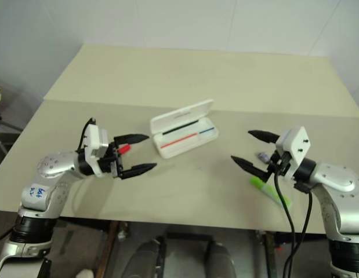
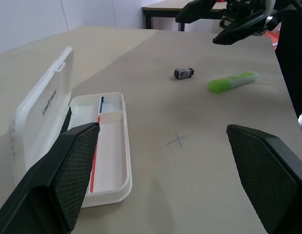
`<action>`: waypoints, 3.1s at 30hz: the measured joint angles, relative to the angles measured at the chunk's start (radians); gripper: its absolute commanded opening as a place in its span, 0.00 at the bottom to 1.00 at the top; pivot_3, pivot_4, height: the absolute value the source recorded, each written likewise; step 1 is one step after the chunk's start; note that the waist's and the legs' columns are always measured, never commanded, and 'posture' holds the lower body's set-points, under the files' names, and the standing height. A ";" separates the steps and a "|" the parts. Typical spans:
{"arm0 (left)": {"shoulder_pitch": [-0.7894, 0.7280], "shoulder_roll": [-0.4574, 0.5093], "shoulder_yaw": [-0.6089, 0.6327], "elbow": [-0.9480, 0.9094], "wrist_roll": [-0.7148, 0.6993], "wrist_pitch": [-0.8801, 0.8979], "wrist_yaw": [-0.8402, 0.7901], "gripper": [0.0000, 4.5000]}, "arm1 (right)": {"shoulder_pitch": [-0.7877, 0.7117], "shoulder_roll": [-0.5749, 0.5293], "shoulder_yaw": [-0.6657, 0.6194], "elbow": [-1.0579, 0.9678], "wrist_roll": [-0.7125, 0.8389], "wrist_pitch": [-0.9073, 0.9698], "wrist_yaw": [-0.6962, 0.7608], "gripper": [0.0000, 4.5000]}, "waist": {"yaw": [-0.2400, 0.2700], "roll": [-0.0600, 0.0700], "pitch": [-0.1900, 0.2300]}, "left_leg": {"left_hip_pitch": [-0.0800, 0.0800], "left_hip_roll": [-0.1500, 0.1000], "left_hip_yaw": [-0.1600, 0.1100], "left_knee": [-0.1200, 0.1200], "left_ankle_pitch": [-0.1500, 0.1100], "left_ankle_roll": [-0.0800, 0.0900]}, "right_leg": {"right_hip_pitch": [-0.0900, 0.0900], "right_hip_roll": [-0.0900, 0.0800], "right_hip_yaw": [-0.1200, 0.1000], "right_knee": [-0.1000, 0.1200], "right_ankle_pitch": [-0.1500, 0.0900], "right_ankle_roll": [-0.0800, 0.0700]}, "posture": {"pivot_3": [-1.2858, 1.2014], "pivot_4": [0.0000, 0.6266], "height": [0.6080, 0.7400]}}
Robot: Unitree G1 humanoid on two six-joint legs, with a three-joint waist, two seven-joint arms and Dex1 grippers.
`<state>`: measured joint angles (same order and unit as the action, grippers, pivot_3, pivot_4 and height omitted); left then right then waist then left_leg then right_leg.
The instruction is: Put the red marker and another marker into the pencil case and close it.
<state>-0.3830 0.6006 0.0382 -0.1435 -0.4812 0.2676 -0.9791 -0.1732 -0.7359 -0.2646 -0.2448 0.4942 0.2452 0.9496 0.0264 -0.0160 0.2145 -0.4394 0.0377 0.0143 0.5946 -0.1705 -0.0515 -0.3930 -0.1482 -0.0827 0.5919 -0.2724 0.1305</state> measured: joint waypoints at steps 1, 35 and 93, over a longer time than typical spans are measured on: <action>0.000 0.006 0.000 0.000 0.000 0.000 -0.002 1.00 | -0.003 0.000 0.006 0.000 0.000 0.000 0.000 1.00 | 0.000 0.000 0.000 | 0.000 0.000 0.000 0.000 0.000 0.000 | 0.000 0.000 0.000 0.000 0.000 0.000 | 0.52 0.24 1.00; -0.140 -0.118 -0.148 0.193 0.217 0.043 0.158 0.48 | -0.054 0.157 0.152 -0.176 0.102 0.085 -0.063 1.00 | 0.002 -0.001 0.000 | 0.000 0.001 0.002 0.001 0.000 0.001 | -0.001 0.002 0.002 -0.001 0.003 0.000 | 0.52 0.24 1.00; -0.296 -0.167 -0.280 0.347 0.431 0.143 0.134 0.05 | -0.099 0.231 0.183 -0.204 0.075 0.058 -0.181 1.00 | -0.002 -0.001 -0.001 | 0.001 0.002 0.004 0.002 0.000 0.001 | -0.001 0.002 0.004 0.001 0.003 0.000 | 0.52 0.24 1.00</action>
<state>-0.6786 0.4332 -0.2414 0.2036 -0.0502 0.4101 -0.8452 -0.2727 -0.5046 -0.0819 -0.4485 0.5690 0.3028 0.7688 0.0248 -0.0168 0.2136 -0.4384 0.0396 0.0179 0.5964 -0.1703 -0.0504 -0.3940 -0.1460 -0.0789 0.5929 -0.2692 0.1308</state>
